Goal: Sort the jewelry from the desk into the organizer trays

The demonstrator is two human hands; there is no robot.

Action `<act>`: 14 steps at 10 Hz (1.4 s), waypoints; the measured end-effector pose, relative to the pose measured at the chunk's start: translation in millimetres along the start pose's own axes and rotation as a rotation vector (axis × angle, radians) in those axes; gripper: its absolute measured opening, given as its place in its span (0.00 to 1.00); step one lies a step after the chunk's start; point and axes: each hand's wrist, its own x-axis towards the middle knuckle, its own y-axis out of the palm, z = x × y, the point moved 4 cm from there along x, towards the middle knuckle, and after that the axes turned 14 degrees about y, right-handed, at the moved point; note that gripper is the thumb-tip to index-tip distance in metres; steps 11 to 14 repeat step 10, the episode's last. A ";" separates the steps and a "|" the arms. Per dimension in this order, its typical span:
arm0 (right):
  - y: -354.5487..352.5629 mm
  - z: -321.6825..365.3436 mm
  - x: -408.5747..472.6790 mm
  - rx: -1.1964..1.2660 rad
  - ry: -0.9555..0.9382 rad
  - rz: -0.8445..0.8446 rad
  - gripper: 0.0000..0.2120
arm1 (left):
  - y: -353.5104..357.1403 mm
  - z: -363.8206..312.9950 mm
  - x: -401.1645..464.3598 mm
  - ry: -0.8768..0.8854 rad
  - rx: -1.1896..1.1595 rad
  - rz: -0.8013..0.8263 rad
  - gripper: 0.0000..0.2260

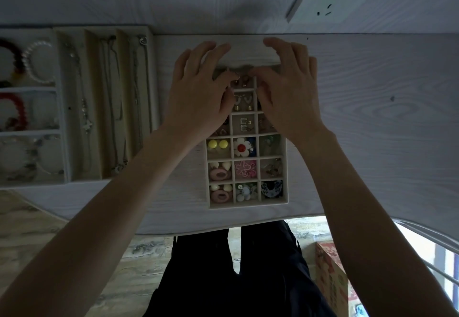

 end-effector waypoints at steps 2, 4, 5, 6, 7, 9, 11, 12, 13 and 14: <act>3.2 6.2 2.9 -0.081 -0.030 0.007 0.12 | 3.9 0.1 2.9 0.006 0.023 0.054 0.14; 5.9 6.1 3.9 -0.111 -0.026 -0.017 0.12 | 3.4 -0.2 2.6 -0.004 -0.001 0.074 0.16; 4.8 7.0 3.5 -0.085 -0.034 -0.014 0.12 | 3.9 0.4 2.0 -0.009 -0.019 0.076 0.16; 4.6 7.0 3.5 -0.085 -0.040 -0.020 0.11 | 3.7 0.6 1.9 -0.011 -0.026 0.066 0.15; 4.8 7.2 2.0 -0.103 -0.048 -0.012 0.11 | 2.3 0.6 1.6 -0.012 -0.037 0.043 0.14; -2.2 3.3 -3.7 0.037 0.029 -0.004 0.12 | -10.1 -3.7 -1.7 -0.025 -0.144 -0.040 0.15; -14.5 -3.2 -6.3 0.141 0.172 -0.001 0.11 | -24.3 -2.3 -6.4 -0.146 -0.285 -0.073 0.14; -14.5 -3.2 -6.3 0.141 0.172 -0.001 0.11 | -24.3 -2.3 -6.4 -0.146 -0.285 -0.073 0.14; -14.5 -3.2 -6.3 0.141 0.172 -0.001 0.11 | -24.3 -2.3 -6.4 -0.146 -0.285 -0.073 0.14; -14.5 -3.2 -6.3 0.141 0.172 -0.001 0.11 | -24.3 -2.3 -6.4 -0.146 -0.285 -0.073 0.14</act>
